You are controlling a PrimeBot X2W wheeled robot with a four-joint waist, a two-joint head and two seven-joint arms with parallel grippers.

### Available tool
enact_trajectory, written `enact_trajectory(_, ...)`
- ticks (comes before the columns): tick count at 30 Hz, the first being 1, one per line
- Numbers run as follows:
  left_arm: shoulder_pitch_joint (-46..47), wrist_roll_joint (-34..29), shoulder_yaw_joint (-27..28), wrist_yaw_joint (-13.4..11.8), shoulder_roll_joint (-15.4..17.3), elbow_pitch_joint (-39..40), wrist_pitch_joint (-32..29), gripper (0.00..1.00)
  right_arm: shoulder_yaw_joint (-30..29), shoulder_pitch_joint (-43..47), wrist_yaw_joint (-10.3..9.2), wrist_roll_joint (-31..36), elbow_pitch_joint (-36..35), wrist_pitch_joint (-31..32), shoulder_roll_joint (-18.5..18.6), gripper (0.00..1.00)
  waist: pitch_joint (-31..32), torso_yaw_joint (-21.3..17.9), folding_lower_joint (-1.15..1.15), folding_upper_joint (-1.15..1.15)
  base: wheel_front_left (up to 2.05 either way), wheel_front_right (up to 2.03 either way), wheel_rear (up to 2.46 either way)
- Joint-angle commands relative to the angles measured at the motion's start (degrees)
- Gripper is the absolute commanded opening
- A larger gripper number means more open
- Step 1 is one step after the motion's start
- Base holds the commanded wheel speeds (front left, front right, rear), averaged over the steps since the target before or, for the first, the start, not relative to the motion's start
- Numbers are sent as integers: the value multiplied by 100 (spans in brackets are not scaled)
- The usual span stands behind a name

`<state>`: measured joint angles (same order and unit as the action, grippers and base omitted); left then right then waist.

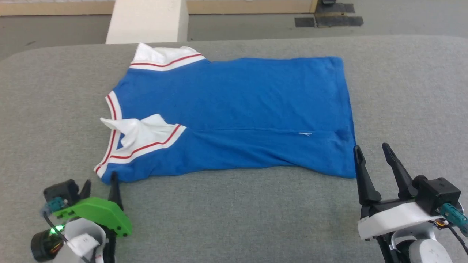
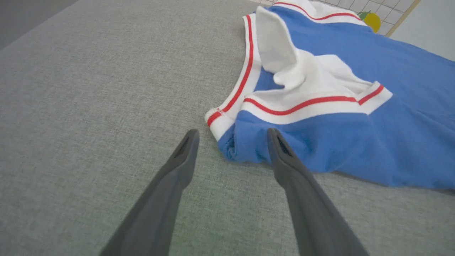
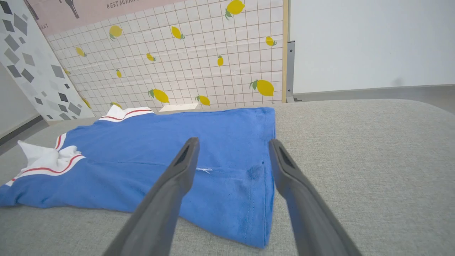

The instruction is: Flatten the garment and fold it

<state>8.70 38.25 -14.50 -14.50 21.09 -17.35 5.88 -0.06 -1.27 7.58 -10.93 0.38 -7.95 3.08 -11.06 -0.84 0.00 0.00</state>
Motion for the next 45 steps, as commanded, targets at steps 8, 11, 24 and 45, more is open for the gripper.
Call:
enact_trajectory(8, 350, 612, 144, -328, 34, -120, -1373, 100, 154, -263, -9, 8, 88, -45, -16, 100, -305, -360, 0, 0, 0, 0, 0)
enact_trajectory(11, 390, 741, 129, -345, 75, -92, -1720, 38, 170, -296, -9, 11, 119, -53, -18, 100, -331, -418, 0, 0, 0, 0, 0)
enact_trajectory(24, 356, 722, 45, -93, 68, 169, -1467, 0, -27, -540, -9, 104, 516, 712, -20, 100, -313, -292, 0, 0, 0, 0, 0)
enact_trajectory(45, 651, 496, -268, 323, -36, -108, -957, 0, -604, -1085, -9, 214, 361, 5432, -20, 0, -254, 147, 0, 0, 0, 0, 0)
